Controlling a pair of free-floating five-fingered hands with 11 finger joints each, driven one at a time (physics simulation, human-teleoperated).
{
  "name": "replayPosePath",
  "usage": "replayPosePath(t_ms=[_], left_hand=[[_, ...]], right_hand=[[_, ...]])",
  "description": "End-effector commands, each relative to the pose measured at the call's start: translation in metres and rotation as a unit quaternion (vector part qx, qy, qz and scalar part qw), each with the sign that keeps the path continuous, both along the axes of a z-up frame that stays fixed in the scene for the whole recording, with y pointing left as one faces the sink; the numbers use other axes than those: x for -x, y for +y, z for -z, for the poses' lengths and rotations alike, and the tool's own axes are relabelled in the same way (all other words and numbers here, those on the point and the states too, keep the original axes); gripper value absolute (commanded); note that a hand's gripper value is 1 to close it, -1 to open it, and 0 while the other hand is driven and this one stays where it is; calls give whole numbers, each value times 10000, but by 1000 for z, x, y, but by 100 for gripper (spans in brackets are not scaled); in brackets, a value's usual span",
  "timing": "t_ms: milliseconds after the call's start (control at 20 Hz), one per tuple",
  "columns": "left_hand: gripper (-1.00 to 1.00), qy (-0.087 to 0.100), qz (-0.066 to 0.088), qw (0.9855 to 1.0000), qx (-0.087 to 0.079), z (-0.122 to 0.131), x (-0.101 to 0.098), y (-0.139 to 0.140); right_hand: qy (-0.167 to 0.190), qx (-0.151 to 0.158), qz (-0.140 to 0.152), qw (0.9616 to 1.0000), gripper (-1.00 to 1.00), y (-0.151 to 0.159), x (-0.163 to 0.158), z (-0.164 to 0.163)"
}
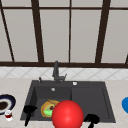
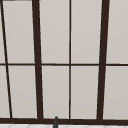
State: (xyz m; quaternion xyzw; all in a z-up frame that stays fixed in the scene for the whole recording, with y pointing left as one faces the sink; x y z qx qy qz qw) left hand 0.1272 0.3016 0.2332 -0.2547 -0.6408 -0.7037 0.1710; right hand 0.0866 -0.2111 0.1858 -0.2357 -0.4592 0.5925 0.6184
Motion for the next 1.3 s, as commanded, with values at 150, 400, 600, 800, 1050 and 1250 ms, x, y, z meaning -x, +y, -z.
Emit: replayPosePath(t_ms=[150,400,600,800,1050,1250], left_hand=[[-100,-132,-383,9992,-11,-1,25,-29],[-100,-100,-439,9989,-86,3,37,-46],[-100,-42,-23,10000,-72,2,36,-49],[0,-37,43,10000,-61,2,36,-50],[0,-135,5,9999,-30,2,36,-50],[0,-184,-19,9998,-14,2,36,-51]], right_hand=[[0,0,0,10000,0,0,0,0],[0,0,0,10000,0,0,0,0],[0,0,0,10000,0,0,0,0],[6,-19,22,10000,-100,1,0,0],[22,67,-204,9998,-100,12,3,-1],[59,82,-61,9999,-100,33,-12,-1]])
